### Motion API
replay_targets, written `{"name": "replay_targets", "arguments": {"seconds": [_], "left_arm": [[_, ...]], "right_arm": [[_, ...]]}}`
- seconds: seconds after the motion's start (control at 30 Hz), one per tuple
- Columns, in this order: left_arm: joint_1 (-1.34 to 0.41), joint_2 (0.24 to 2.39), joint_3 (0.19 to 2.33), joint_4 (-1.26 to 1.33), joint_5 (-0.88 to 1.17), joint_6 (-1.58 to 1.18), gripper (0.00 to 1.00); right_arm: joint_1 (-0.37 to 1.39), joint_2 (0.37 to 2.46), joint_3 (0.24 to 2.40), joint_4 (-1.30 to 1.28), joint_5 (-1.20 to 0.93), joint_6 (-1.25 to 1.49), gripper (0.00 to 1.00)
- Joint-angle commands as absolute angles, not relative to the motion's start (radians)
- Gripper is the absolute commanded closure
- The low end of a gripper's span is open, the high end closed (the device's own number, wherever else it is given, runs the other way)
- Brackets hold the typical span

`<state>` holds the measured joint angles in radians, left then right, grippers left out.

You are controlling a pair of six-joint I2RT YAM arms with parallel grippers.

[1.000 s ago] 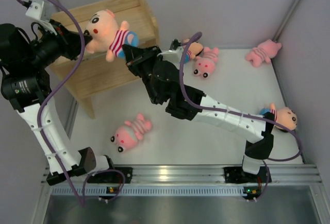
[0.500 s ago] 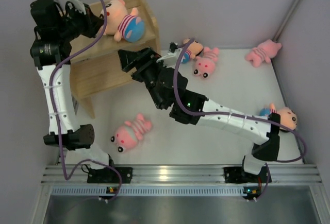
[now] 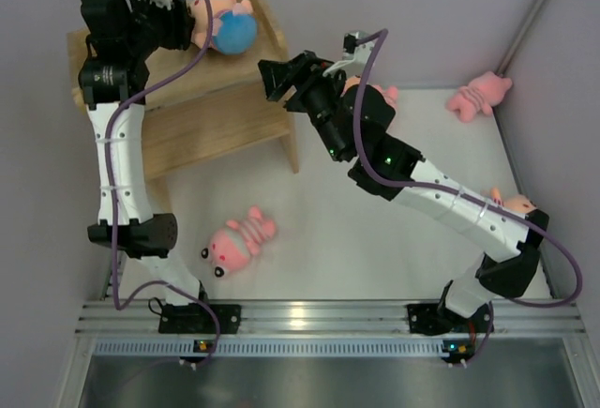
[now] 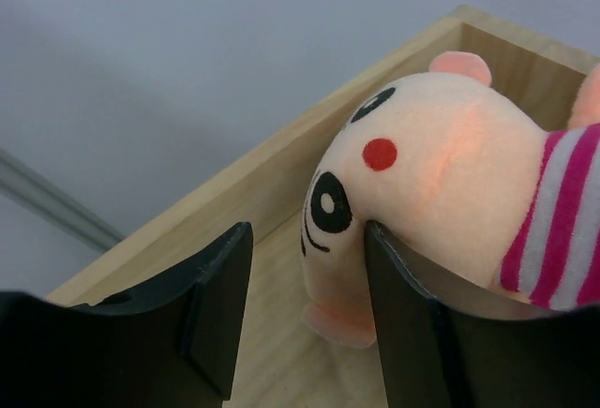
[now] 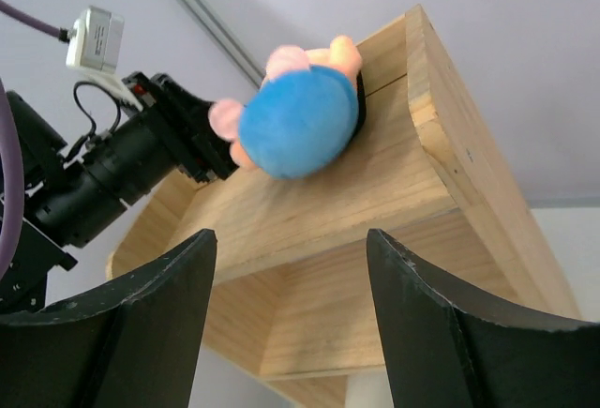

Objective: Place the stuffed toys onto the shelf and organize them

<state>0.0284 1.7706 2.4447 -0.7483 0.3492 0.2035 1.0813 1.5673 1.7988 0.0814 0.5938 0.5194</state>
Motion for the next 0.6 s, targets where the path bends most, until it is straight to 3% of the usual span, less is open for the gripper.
{"name": "replay_targets", "arguments": {"seconds": [0.0, 0.1, 0.27, 0.57], "left_arm": [[-0.026, 1.805, 2.464, -0.678, 0.099, 0.225, 0.43], [-0.048, 1.809, 2.464, -0.654, 0.011, 0.23, 0.36], [-0.049, 1.778, 2.439, -0.647, 0.072, 0.258, 0.17], [-0.049, 1.638, 2.309, -0.641, 0.159, 0.296, 0.15]], "right_arm": [[1.068, 1.534, 1.798, 0.058, 0.497, 0.437, 0.34], [1.046, 1.517, 1.795, 0.02, 0.483, 0.439, 0.34], [0.997, 1.431, 1.74, -0.023, 0.48, 0.408, 0.34], [0.966, 1.368, 1.664, -0.052, 0.425, 0.39, 0.34]]}}
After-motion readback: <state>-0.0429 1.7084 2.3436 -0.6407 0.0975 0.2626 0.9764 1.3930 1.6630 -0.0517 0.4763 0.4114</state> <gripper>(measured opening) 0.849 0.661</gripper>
